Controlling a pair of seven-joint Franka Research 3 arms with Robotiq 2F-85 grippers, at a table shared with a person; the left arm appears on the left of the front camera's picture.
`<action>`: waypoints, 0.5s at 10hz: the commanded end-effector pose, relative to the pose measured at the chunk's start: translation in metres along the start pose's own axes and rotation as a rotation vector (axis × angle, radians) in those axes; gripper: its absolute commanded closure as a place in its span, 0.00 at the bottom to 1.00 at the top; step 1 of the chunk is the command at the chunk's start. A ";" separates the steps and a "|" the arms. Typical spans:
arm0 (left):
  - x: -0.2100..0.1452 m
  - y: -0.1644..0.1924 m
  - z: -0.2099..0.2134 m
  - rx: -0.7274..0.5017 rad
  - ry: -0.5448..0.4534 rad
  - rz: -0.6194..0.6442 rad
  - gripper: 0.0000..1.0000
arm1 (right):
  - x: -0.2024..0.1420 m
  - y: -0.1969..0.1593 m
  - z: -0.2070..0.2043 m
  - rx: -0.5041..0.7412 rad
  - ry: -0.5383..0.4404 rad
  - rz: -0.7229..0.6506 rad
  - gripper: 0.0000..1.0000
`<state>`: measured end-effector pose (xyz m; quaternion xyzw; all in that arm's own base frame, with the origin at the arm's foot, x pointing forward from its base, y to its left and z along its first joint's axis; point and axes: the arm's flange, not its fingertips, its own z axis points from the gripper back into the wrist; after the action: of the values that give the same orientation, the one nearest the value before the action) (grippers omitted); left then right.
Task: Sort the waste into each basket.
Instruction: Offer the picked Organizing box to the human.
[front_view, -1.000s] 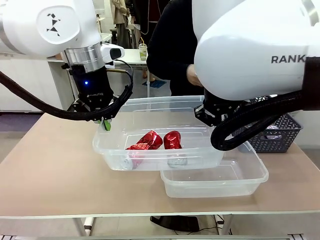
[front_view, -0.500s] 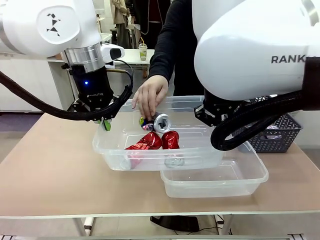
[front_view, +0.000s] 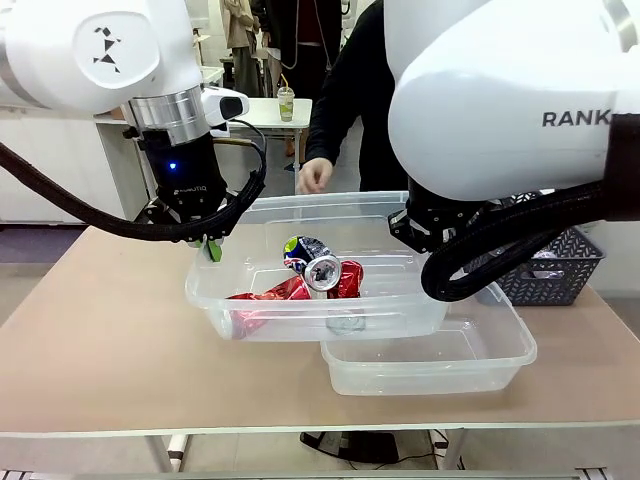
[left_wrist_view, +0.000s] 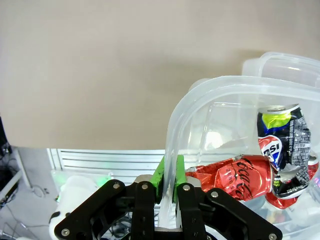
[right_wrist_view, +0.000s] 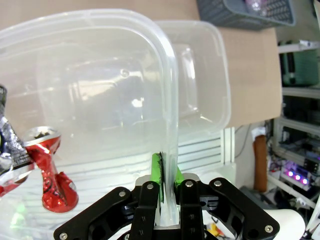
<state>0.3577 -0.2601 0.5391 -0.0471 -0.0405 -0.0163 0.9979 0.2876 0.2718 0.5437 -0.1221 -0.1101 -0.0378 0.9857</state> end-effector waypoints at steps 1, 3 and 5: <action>-0.005 0.006 0.005 -0.006 -0.007 -0.009 0.93 | 0.001 -0.002 0.000 -0.021 0.014 0.026 0.95; -0.005 0.006 0.005 -0.006 -0.007 -0.009 0.93 | 0.001 -0.002 0.000 -0.021 0.014 0.026 0.95; -0.005 0.006 0.005 -0.006 -0.007 -0.009 0.93 | 0.001 -0.002 0.000 -0.021 0.014 0.026 0.95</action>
<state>0.3577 -0.2601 0.5391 -0.0471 -0.0405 -0.0163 0.9979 0.2876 0.2718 0.5436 -0.1221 -0.1101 -0.0378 0.9857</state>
